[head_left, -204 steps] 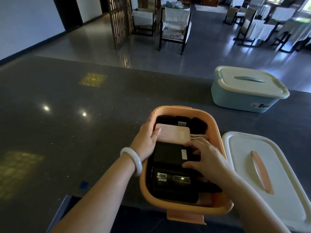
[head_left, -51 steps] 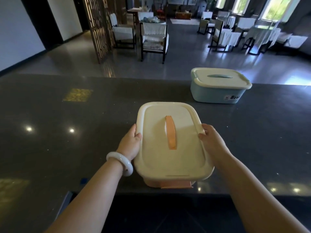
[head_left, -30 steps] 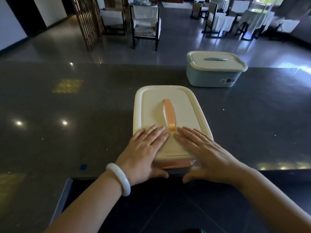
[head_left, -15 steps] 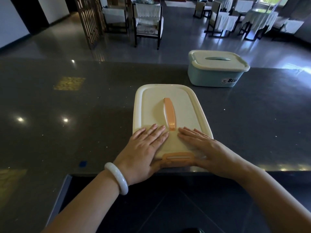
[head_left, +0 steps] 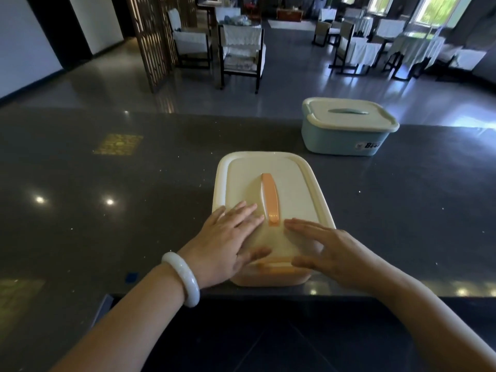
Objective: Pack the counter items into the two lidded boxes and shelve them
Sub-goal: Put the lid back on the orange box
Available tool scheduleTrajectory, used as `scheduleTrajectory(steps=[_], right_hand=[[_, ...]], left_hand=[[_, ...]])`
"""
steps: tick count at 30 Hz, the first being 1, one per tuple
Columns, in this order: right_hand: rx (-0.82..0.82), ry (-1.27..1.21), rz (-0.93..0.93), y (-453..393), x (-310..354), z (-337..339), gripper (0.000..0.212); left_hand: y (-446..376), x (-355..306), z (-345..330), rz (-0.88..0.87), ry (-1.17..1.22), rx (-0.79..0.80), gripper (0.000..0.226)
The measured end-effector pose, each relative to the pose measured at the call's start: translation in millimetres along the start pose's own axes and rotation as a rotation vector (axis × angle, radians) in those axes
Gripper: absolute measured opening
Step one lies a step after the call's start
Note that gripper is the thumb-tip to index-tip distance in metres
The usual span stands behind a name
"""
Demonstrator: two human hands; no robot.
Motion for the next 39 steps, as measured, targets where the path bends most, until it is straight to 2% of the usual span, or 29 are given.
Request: scheduleTrajectory(steps=[3, 6, 9, 13, 16, 18, 21, 24, 28, 33, 36, 39], right_hand=[[-0.201, 0.074, -0.072, -26, 1, 22, 0.077], [-0.329, 0.179, -0.131, -65, -1, 38, 0.063], [-0.306, 0.283, -0.164, -107, -9, 42, 0.051], [-0.159, 0.33, -0.196, -139, -25, 25, 0.05], [-0.226, 0.24, -0.19, -147, -36, 29, 0.046], [-0.287, 0.243, -0.191, -159, -40, 41, 0.044], [-0.354, 0.226, -0.211, -186, -42, 60, 0.055], [-0.282, 0.167, -0.227, -220, -41, 69, 0.069], [-0.056, 0.157, -0.33, -251, -53, 59, 0.075], [0.074, 0.068, -0.314, -263, -59, 59, 0.054], [0.053, -0.055, -0.264, -259, -62, 64, 0.035], [0.02, -0.179, -0.21, -253, -67, 67, 0.037]], left_hand=[[-27, 24, 16, 0.134, -0.033, 0.028, 0.097], [-68, 45, 22, 0.26, -0.091, 0.047, 0.075], [-105, 56, 21, 0.309, -0.136, 0.021, 0.066], [-128, 78, 14, 0.396, -0.155, 0.023, 0.063], [-125, 91, -1, 0.441, -0.184, 0.08, 0.064], [-124, 92, -7, 0.425, -0.208, 0.062, 0.066], [-123, 90, -9, 0.402, -0.221, 0.051, 0.068], [-123, 86, -7, 0.364, -0.258, 0.039, 0.069], [-125, 86, -7, 0.374, -0.236, 0.069, 0.068], [-124, 87, -10, 0.366, -0.246, 0.045, 0.067], [-124, 88, -13, 0.36, -0.223, 0.031, 0.068], [-125, 90, -14, 0.364, -0.184, 0.016, 0.07]])
Point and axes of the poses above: each hand's wrist, its own y-axis away from the middle knuckle, its own z-axis out of the back of the hand, x = y × z, the point moved 7 cm from there along -y, towards the middle knuckle, and after that the axes turned 7 degrees about -z, right-handed, at the moved point
